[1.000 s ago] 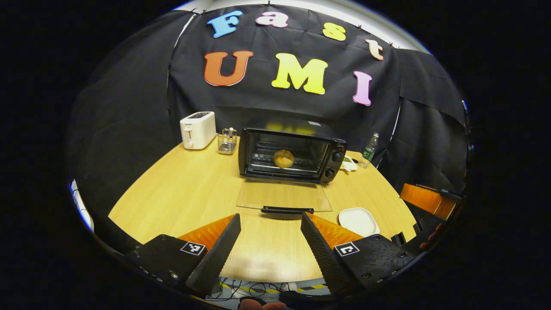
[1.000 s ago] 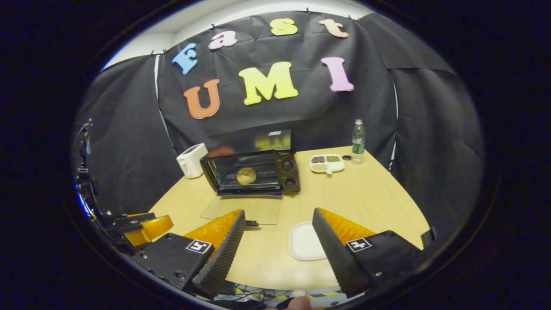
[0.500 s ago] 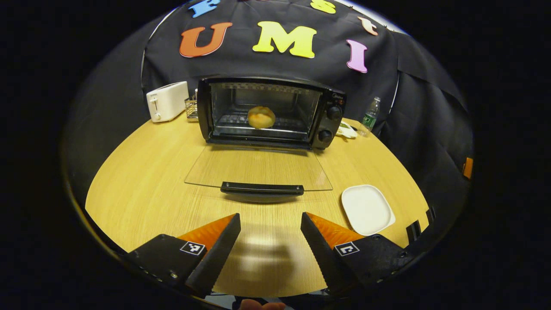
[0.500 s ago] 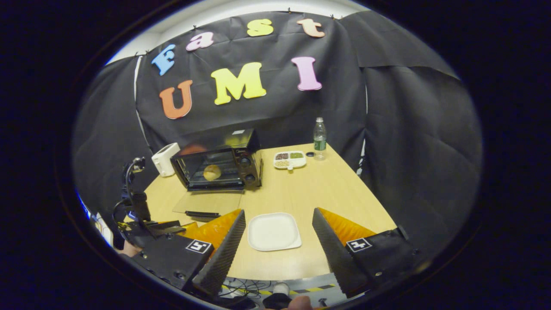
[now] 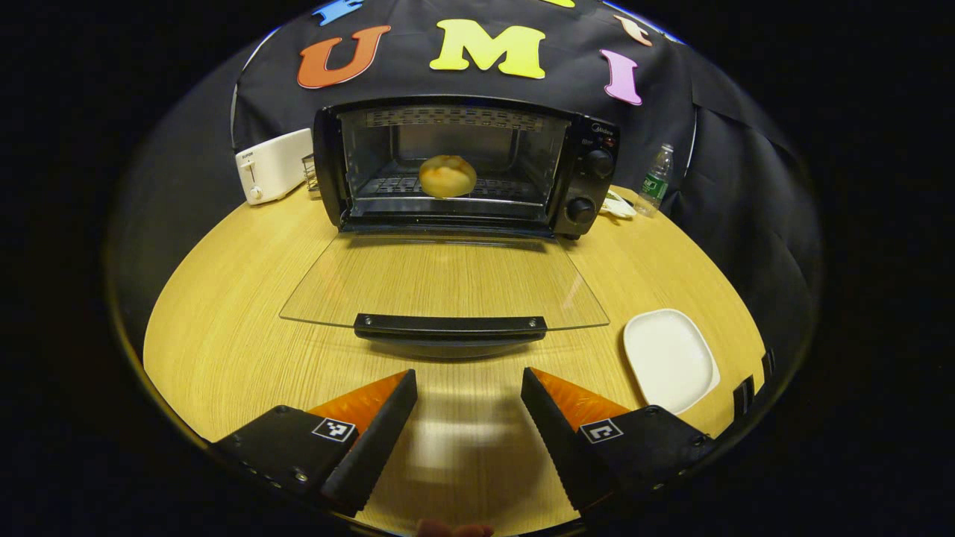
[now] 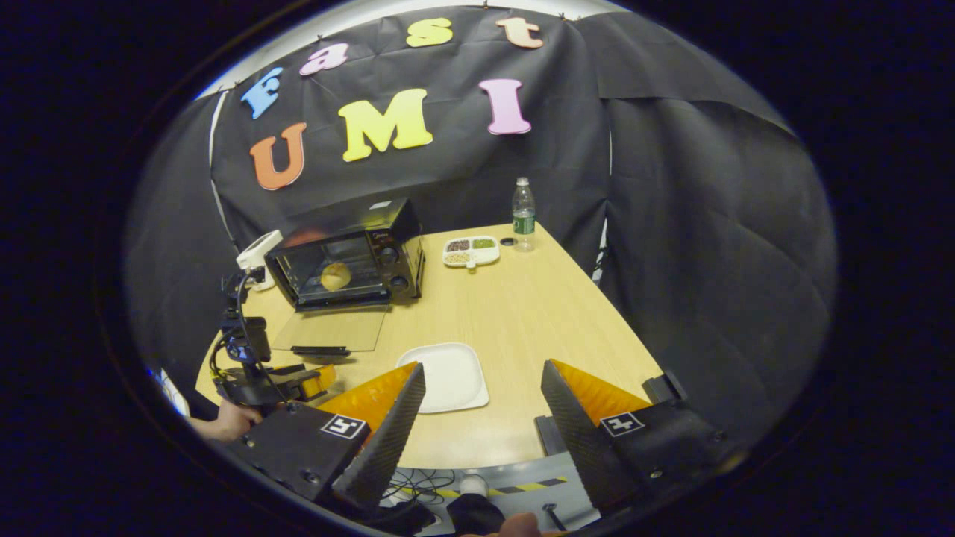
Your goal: Open the electric oven with the left hand, put the food in, and close the electric oven.
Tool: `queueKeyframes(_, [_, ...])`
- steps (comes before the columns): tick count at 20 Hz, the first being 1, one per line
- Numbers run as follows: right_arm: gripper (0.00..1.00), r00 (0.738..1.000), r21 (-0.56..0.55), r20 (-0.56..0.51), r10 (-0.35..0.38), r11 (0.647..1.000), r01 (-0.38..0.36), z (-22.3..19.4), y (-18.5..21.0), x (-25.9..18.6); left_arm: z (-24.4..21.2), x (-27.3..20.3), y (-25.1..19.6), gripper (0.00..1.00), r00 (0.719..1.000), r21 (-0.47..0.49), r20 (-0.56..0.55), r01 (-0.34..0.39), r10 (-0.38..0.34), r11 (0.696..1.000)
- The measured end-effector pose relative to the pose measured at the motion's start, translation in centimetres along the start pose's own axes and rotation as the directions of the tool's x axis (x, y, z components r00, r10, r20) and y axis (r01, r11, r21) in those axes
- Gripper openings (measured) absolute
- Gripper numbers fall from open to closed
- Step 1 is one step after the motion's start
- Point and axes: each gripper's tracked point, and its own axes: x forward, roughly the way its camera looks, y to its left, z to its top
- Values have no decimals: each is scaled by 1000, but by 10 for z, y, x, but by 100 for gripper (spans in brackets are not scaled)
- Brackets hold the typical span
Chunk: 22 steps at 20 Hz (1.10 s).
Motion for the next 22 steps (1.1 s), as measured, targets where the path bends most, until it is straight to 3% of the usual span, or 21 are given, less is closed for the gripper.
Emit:
queueKeyframes(6, [94,1000,0,-4,-4,1000,4,2,-1,0,-5,16,8,93,999,8,-44,-22,22,1000])
queueKeyframes(15, [94,999,-49,15,29,998,-28,12,12,1,11,17,14,93,999,19,-11,-35,35,999])
queueKeyframes(19, [94,997,-65,34,63,996,-61,20,26,2,50,-4,12,94,996,43,86,-35,31,998])
queueKeyframes(22, [94,995,-64,48,90,994,-87,28,34,4,102,-25,8,95,978,66,208,-41,26,997])
